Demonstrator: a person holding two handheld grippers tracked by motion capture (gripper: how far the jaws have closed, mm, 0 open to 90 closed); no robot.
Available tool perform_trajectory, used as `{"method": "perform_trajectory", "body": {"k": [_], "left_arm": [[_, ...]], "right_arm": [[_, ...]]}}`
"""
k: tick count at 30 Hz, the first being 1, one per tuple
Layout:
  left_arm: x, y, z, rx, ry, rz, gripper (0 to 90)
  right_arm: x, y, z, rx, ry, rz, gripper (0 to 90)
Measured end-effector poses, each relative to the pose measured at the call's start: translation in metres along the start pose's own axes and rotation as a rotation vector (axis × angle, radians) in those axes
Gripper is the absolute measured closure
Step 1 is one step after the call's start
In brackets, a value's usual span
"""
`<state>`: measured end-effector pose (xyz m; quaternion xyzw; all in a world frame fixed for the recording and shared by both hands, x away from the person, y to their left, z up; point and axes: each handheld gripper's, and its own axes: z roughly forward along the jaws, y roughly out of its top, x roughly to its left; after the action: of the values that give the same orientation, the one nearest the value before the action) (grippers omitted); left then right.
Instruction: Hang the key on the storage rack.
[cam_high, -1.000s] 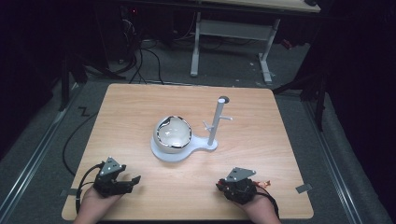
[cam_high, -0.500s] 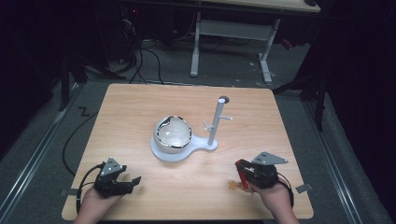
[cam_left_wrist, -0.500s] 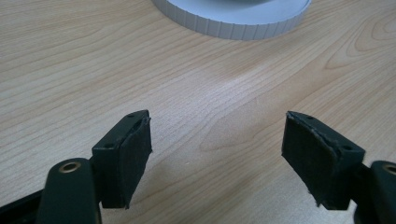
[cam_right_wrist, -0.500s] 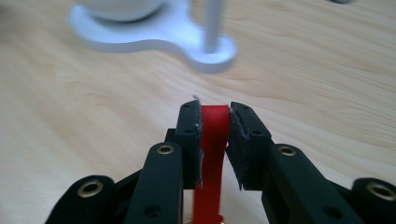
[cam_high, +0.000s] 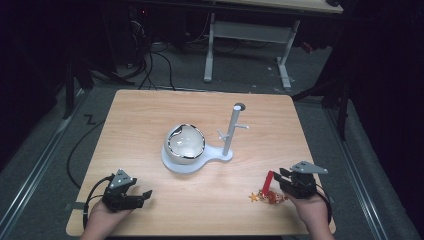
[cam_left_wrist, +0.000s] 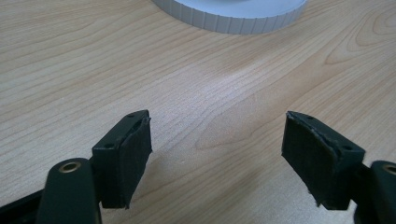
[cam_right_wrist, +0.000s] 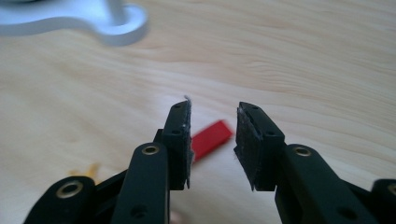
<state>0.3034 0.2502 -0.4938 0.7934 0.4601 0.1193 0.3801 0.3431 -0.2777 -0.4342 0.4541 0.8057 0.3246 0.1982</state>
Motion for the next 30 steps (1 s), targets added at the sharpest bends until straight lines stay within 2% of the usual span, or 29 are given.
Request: {"method": "perform_trajectory", "body": {"k": [1, 5, 8, 9, 10, 13, 16, 19, 26, 30], "left_arm": [[0.000, 0.000, 0.000, 0.001, 0.000, 0.000, 24.7], [0.001, 0.000, -0.002, -0.003, -0.003, -0.001, 24.8], [0.002, 0.003, -0.001, -0.009, -0.004, -0.004, 25.2], [0.003, 0.006, -0.001, -0.024, -0.007, -0.012, 25.5], [0.003, 0.006, -0.001, -0.024, -0.007, -0.012, 25.7], [0.005, 0.011, 0.002, -0.043, -0.014, -0.022, 26.0], [0.002, 0.016, 0.007, -0.039, -0.028, -0.010, 26.3], [0.000, 0.021, 0.010, -0.047, -0.031, 0.008, 26.3], [-0.001, 0.029, 0.019, -0.051, -0.056, 0.003, 26.8], [-0.003, 0.031, 0.021, -0.051, -0.060, 0.016, 26.8]], "right_arm": [[0.012, -0.001, 0.002, 0.026, 0.018, -0.024, 65.8], [0.016, -0.007, 0.001, 0.066, 0.022, -0.018, 65.9], [0.011, -0.016, -0.001, 0.108, -0.030, -0.013, 66.1], [0.003, -0.022, -0.001, 0.143, -0.077, -0.004, 66.2], [0.003, -0.022, -0.001, 0.143, -0.077, -0.004, 66.2], [-0.008, -0.032, 0.001, 0.188, -0.104, 0.021, 66.3], [-0.012, -0.041, 0.002, 0.226, -0.084, 0.053, 67.2], [-0.009, -0.044, -0.003, 0.227, -0.075, 0.057, 67.4], [0.000, -0.050, -0.014, 0.234, -0.073, 0.051, 66.3], [0.004, -0.045, -0.022, 0.195, -0.084, 0.055, 65.2]]}}
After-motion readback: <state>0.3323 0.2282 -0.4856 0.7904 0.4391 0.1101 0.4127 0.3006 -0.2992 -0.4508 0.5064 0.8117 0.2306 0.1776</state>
